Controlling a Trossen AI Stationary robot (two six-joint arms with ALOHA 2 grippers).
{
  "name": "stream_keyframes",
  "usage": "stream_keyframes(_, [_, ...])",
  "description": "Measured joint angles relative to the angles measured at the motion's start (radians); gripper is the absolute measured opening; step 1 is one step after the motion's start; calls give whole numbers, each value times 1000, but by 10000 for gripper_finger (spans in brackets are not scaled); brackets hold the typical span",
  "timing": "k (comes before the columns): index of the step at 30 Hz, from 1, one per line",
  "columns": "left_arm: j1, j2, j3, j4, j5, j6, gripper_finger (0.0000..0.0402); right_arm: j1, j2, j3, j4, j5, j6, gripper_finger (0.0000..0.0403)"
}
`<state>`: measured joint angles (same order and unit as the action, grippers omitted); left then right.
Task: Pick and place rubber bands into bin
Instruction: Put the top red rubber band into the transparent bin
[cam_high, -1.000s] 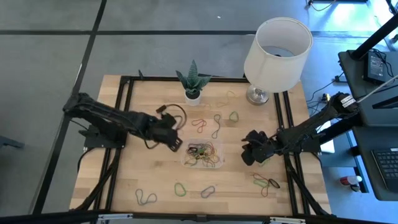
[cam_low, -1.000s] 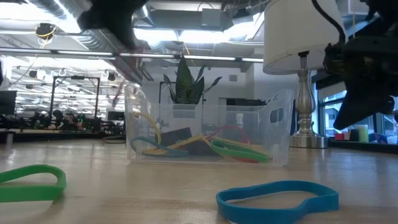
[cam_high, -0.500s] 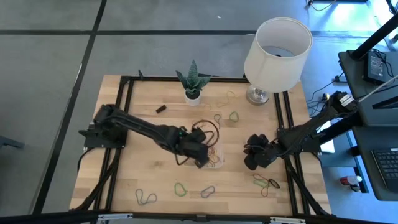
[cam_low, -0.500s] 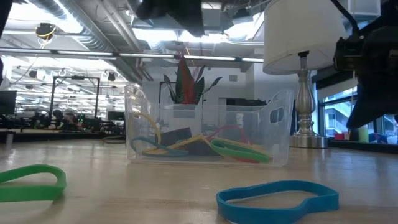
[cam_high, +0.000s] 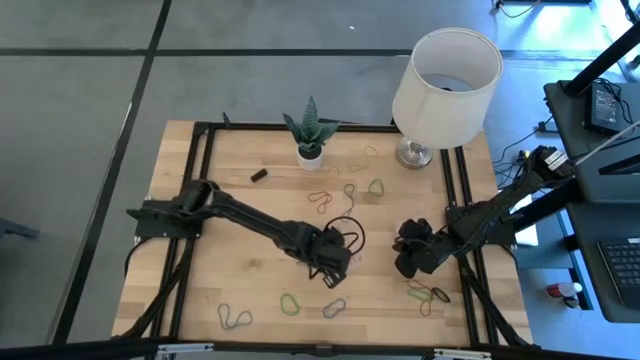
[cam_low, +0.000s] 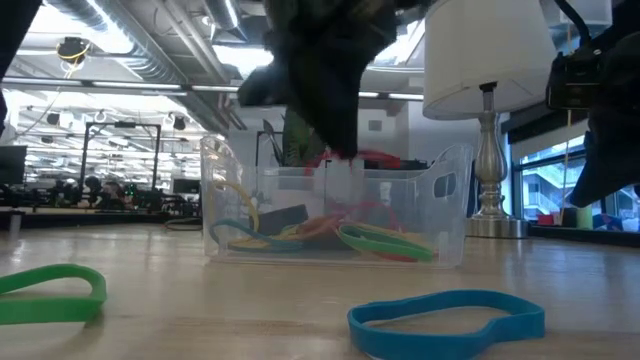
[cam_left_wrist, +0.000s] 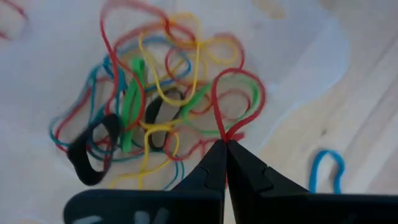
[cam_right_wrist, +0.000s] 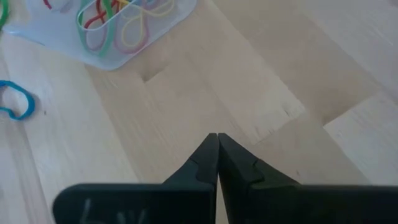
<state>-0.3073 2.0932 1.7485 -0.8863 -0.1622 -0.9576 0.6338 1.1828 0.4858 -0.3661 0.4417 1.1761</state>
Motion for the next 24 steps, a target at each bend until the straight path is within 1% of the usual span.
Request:
stream_keyframes(4, [0, 39, -2, -5, 19, -33, 3, 0, 0, 0, 4, 0, 0, 14])
stream_keyframes(7, [2, 52, -5, -5, 47, -61, 15, 0, 0, 0, 7, 0, 1, 14])
stream_keyframes(9, [2, 54, -5, -7, 61, -64, 29, 0, 0, 0, 7, 0, 1, 14])
stream_keyframes(15, [2, 47, -2, -10, 56, -51, 81, 0, 0, 0, 11, 0, 1, 14])
stream_keyframes(18, [2, 29, 2, -13, 55, -19, 103, 0, 0, 0, 11, 0, 1, 14])
stream_keyframes(24, [7, -19, 4, -34, 64, 33, 126, 0, 0, 0, 14, 1, 1, 14])
